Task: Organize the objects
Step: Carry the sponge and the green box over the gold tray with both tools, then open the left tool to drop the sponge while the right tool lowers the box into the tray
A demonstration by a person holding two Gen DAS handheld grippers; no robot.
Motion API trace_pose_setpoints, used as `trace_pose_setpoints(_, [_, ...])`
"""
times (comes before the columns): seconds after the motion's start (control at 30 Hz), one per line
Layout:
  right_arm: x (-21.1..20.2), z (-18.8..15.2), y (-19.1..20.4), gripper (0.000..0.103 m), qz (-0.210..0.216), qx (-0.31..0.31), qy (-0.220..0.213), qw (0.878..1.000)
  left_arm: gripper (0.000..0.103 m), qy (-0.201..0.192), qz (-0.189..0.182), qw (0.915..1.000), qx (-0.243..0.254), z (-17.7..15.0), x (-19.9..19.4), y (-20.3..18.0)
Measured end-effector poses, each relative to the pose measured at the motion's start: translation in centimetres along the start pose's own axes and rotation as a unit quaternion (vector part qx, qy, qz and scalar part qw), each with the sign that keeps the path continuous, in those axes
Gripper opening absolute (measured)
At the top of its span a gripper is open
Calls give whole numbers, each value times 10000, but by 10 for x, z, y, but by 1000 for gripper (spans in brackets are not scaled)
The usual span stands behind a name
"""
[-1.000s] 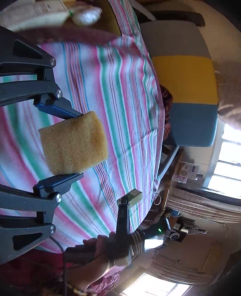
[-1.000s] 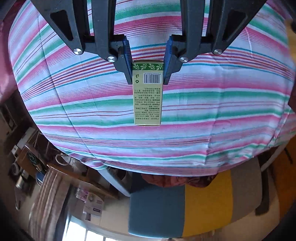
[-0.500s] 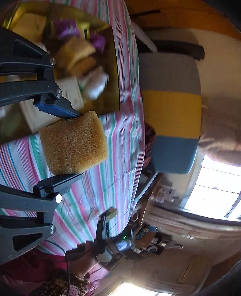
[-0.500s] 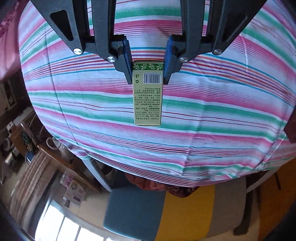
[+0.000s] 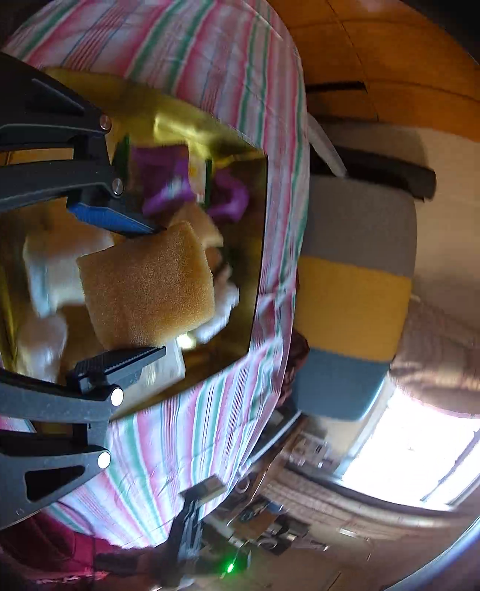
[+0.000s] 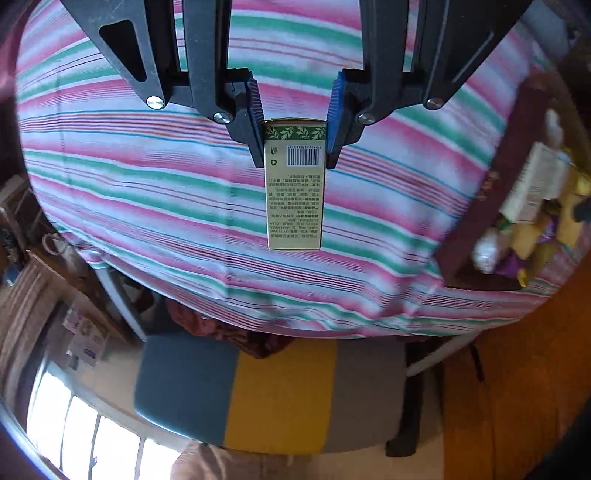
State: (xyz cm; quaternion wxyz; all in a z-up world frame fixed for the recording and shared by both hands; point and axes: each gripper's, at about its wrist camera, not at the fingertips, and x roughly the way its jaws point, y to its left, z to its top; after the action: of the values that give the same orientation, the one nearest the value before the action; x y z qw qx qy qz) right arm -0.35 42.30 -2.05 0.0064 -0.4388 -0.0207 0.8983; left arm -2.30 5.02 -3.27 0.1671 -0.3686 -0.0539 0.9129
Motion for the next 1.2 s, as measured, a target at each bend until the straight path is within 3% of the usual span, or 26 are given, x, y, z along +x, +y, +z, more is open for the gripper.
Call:
trace_pose_setpoints(0.2, [-10,-1,57,30,682,220,-107,9974,57,263,288,9992,-90,15,17,34])
trace_pose_setpoints(0.37, [-20,-1,99,30,1176,359,-184,9922,58,259,378,9986,-262,33,30,56])
trace_pose_setpoints(0.5, [-23,-1,131,30,1471,355,-192,9883,59,246,372,9986,-292,50,42,64])
trace_pose_setpoints(0.63, [-23,-3,160,30,1696,331,-141,9849,61,497,422,9975,-270,58,63,67])
trace_pose_setpoints(0.73, [-20,-5,175,31,1891,387,-34,9812,63,661,647,9956,-157,57,69,65])
trace_pose_setpoints(1.0, [-18,-14,209,32,2159,327,116,9758,66,336,893,9932,-668,36,30,85])
trace_pose_setpoints(1.1, [-13,-14,221,32,2181,271,180,9754,66,196,707,9936,-854,32,19,93])
trace_pose_setpoints(1.2, [-10,-12,232,32,2174,247,224,9755,66,300,562,9943,-859,40,22,95])
